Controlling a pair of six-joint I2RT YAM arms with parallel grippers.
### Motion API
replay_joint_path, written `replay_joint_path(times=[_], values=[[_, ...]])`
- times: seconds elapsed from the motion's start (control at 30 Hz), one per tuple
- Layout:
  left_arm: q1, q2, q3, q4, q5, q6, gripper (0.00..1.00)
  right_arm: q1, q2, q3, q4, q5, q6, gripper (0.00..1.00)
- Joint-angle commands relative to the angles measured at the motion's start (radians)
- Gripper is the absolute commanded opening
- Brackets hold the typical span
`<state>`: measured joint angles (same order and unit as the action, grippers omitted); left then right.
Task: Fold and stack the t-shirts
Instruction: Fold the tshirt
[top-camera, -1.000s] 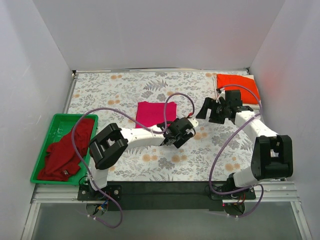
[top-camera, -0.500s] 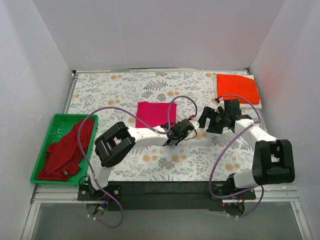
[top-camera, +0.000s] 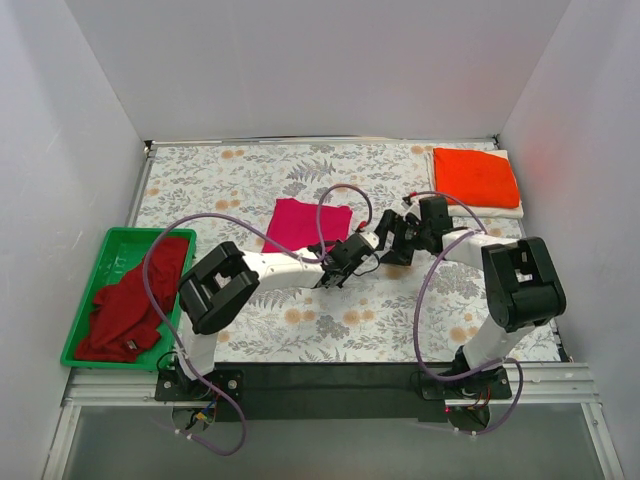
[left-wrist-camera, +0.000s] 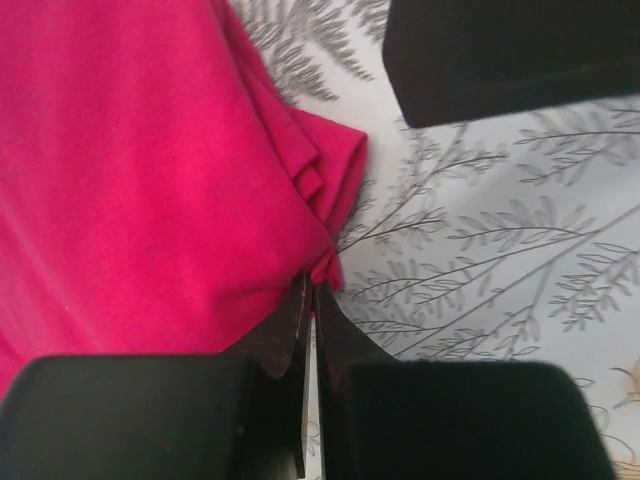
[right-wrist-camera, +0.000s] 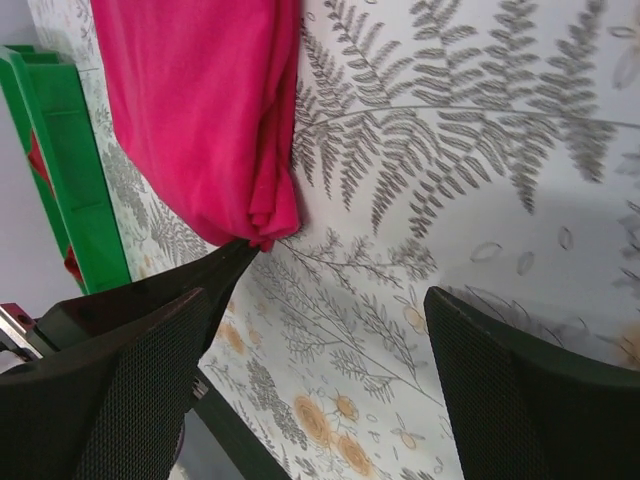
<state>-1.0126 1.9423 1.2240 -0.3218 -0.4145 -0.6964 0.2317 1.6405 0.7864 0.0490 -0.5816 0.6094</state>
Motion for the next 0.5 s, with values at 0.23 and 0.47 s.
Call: replay_joint_path(times=[0.23,0.47], values=[[-0.024,-0.172,-0.024,0.15,-0.015,-0.052,0.0,0.135,0.128,0.059,0.17,0.003,0.133,0.71],[-0.011,-0.18,-0.054,0.155,0.012,-0.083,0.0,0.077,0.071,-0.009,0.173,0.017,0.121,0.71]])
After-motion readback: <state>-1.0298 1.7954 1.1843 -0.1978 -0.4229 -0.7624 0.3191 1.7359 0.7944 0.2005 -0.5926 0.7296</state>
